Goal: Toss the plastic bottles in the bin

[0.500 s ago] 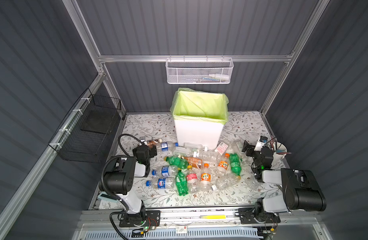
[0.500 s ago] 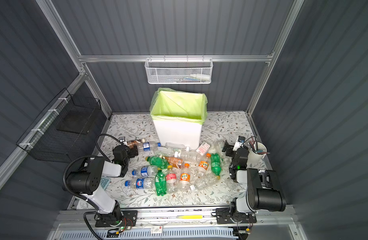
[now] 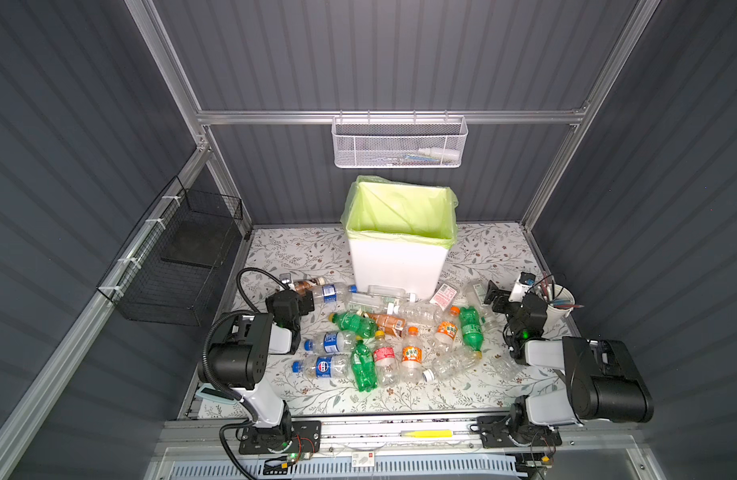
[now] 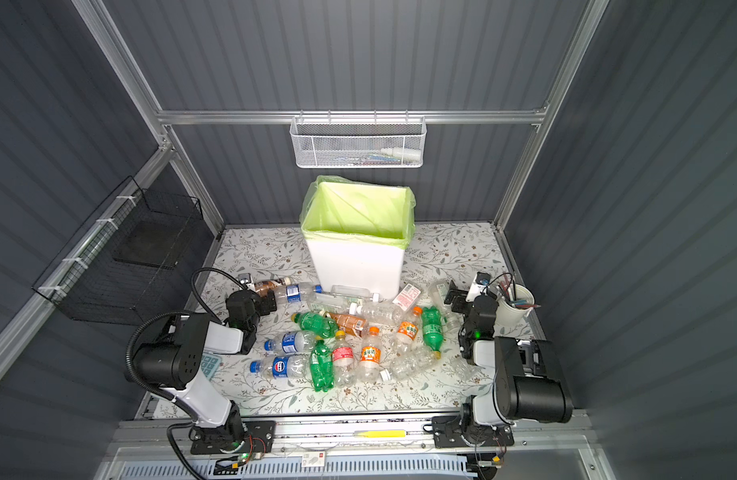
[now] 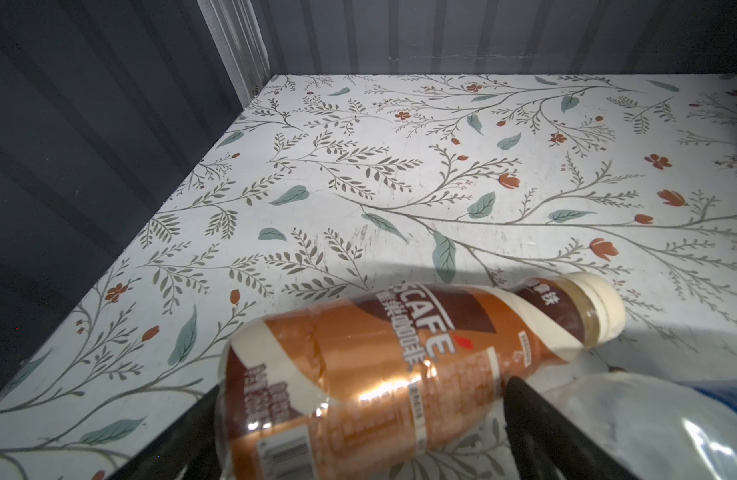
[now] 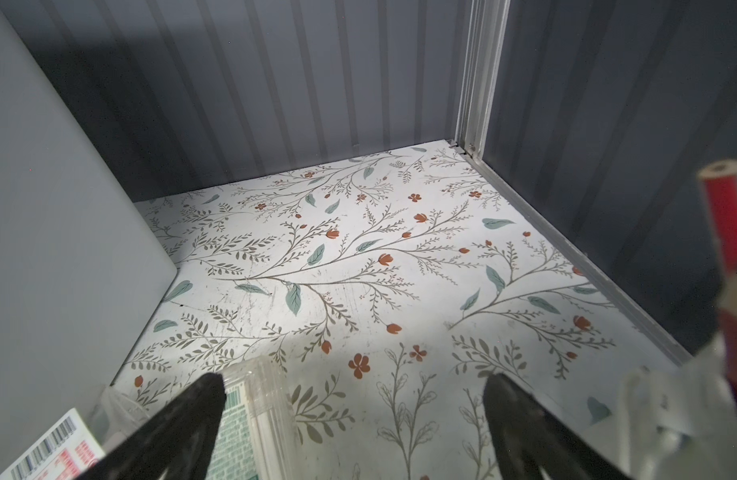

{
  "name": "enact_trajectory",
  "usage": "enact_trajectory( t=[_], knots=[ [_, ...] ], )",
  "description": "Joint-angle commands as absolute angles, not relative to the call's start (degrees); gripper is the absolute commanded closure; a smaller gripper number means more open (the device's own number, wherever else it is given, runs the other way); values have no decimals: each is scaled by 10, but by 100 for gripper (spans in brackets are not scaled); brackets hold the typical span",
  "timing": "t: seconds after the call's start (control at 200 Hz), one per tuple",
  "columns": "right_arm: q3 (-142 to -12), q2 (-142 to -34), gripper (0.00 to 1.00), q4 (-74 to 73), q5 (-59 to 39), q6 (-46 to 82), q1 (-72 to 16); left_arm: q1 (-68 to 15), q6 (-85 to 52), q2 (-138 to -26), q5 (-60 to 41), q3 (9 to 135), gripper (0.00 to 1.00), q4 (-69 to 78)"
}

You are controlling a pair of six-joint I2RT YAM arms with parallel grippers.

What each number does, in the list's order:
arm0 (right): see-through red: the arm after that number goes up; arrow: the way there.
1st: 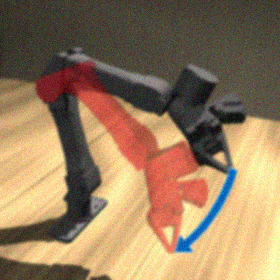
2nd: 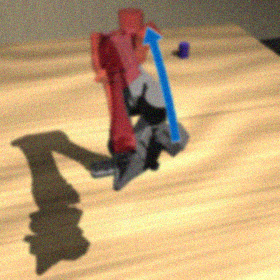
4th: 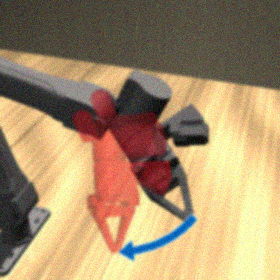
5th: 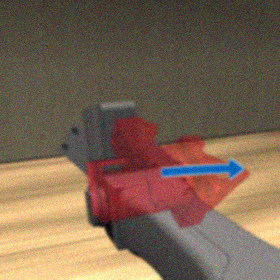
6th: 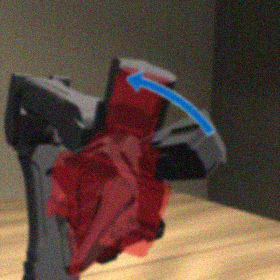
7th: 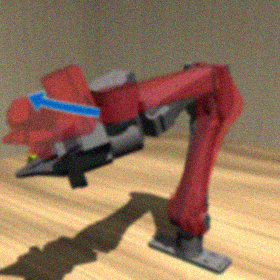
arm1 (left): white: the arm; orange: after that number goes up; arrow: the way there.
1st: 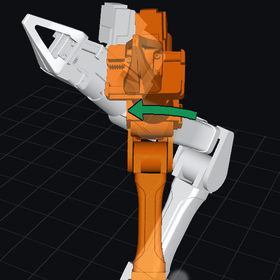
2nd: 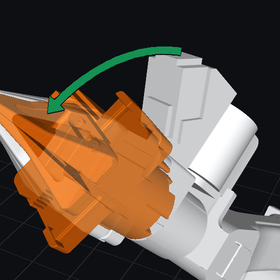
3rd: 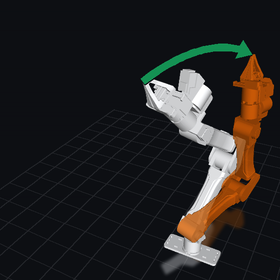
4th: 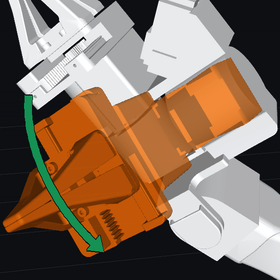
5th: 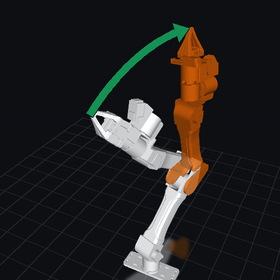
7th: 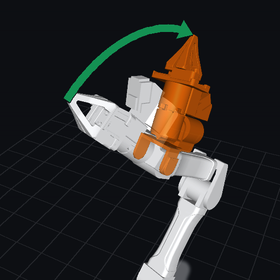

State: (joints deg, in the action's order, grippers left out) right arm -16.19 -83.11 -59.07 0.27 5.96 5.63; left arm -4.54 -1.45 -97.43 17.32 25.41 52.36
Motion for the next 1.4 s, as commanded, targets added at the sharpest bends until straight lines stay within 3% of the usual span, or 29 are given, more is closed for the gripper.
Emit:
enact_trajectory(
  t=[0.0,0.565,0.615,0.67,0.74,0.806,1.106,1.396],
  knots=[
    [-171,-838,1,-591,-1,58,54,-47,-5,-984,170,264,0,535],
    [-170,-835,1,-594,-4,59,54,-47,-4,-980,172,264,0,539],
    [-176,-819,1,-570,1,59,54,-47,-3,-949,170,286,0,469],
    [-191,-787,1,-515,11,62,54,-47,-26,-889,180,350,0,297],
    [-230,-738,1,-382,46,90,54,-47,-72,-847,204,448,0,97],
    [-268,-709,1,-273,51,121,55,-47,-101,-824,191,504,0,1],
    [-300,-661,1,-159,27,199,55,-47,-229,-785,179,551,0,-64],
    [-343,-691,1,-112,38,206,55,-48,-372,-1002,181,788,0,-237]
  ],
)
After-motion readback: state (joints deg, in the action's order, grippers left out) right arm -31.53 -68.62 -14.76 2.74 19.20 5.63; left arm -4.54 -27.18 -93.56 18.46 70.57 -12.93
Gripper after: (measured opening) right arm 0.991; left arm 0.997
